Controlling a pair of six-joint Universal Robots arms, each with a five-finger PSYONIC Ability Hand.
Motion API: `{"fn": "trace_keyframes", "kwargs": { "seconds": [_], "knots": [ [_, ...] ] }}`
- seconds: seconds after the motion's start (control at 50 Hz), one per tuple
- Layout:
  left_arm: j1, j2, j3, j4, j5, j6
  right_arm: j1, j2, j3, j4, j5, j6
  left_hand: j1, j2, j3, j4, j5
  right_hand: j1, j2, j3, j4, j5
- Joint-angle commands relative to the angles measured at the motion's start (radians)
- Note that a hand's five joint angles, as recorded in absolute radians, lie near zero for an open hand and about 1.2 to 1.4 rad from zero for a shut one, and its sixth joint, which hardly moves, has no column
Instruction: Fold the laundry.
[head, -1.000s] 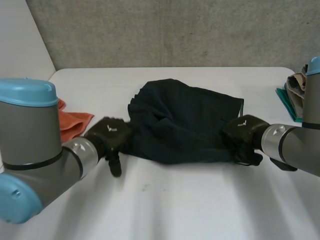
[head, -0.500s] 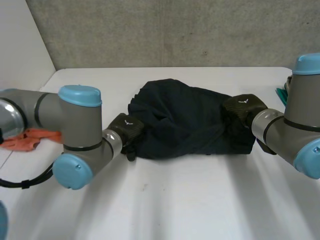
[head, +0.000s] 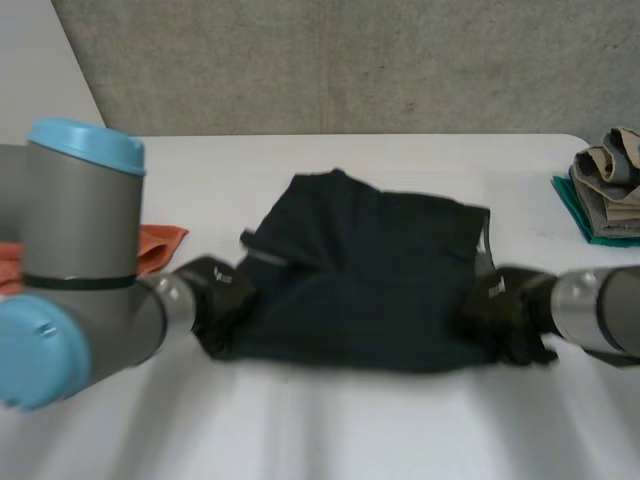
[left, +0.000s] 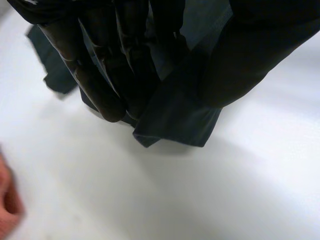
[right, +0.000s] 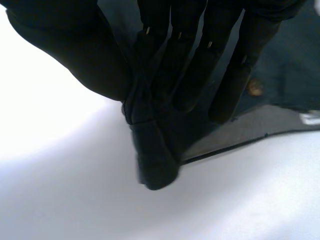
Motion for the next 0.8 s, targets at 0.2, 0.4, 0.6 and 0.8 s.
{"fn": "trace_keyframes", "kwargs": {
  "seconds": [0.2, 0.4, 0.6, 0.8],
  "knots": [
    [-0.071, -0.026, 0.014, -0.074, -0.039, 0.106, -0.017, 0.061, 0.031, 0.044, 0.015, -0.054, 0.229, 0.203, 0.211, 0.203, 0.232, 0.295, 0.217, 0.203, 0.198, 0.192],
    [-0.036, -0.249, 0.458, 0.265, -0.099, 0.021, -0.031, 0.162, -0.122, -0.372, 0.162, 0.225, 0.229, 0.203, 0.211, 0.203, 0.232, 0.295, 0.217, 0.203, 0.198, 0.192],
    [-0.039, -0.589, 0.895, 0.510, -0.070, 0.030, -0.027, 0.299, -0.136, -0.916, 0.197, 0.236, 0.229, 0.203, 0.211, 0.203, 0.232, 0.295, 0.217, 0.203, 0.198, 0.192],
    [-0.039, -0.830, 1.193, 0.501, -0.070, 0.057, -0.019, 0.534, -0.274, -1.231, 0.243, 0.137, -0.175, -0.201, -0.193, -0.201, -0.172, -0.927, -1.005, -1.019, -1.024, -1.029]
  ]
}}
